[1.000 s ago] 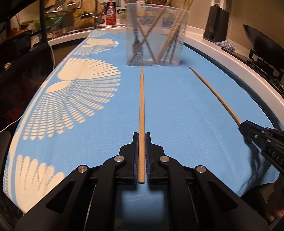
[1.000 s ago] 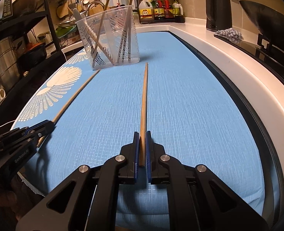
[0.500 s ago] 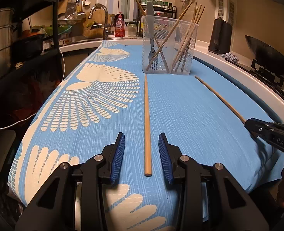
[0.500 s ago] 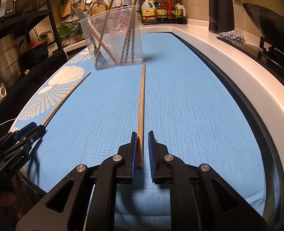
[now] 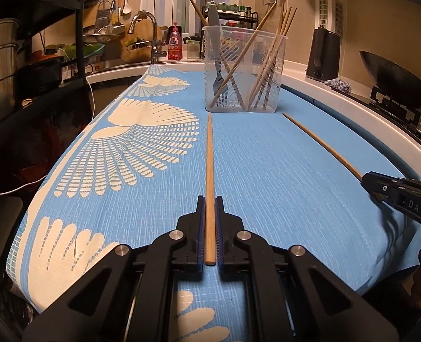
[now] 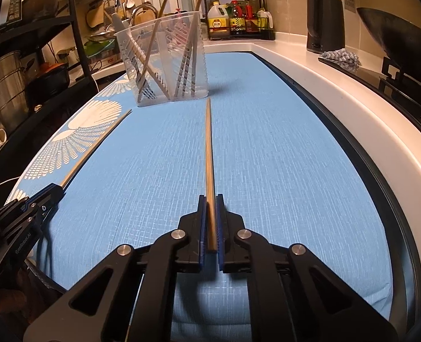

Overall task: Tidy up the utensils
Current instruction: 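Lift both chopsticks off the cloth and raise them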

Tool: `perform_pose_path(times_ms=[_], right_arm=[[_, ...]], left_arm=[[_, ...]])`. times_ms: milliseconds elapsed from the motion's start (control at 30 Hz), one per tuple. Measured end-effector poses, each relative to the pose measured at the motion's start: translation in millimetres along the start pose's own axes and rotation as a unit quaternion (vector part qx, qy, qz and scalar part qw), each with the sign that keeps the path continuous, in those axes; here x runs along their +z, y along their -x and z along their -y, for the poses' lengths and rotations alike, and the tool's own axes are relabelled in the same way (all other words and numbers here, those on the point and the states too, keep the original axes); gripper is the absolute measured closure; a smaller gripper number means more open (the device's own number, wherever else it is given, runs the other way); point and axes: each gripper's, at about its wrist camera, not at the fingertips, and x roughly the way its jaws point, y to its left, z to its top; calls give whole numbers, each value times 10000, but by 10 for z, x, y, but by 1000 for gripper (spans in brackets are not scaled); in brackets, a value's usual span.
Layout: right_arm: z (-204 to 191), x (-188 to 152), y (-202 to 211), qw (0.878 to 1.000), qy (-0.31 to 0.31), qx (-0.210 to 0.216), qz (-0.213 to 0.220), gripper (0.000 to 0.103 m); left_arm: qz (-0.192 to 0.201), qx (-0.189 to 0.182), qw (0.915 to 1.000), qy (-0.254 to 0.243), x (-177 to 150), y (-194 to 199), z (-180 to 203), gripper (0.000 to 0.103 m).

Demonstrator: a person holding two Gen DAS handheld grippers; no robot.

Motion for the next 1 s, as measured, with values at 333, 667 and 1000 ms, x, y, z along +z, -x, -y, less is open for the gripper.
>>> perform_pose_path(times_ms=[333, 667, 1000], right_arm=[[34, 7, -9, 10000, -47, 19, -4, 93], [32, 1, -18, 10000, -22, -1, 25, 93], [46, 1, -20, 10000, 7, -14, 29, 96]], left_arm=[[40, 25, 10000, 67, -28, 11, 14, 96], [64, 43, 10000, 28, -39, 12, 17, 96], [63, 45, 10000, 8, -35, 12, 35, 96]])
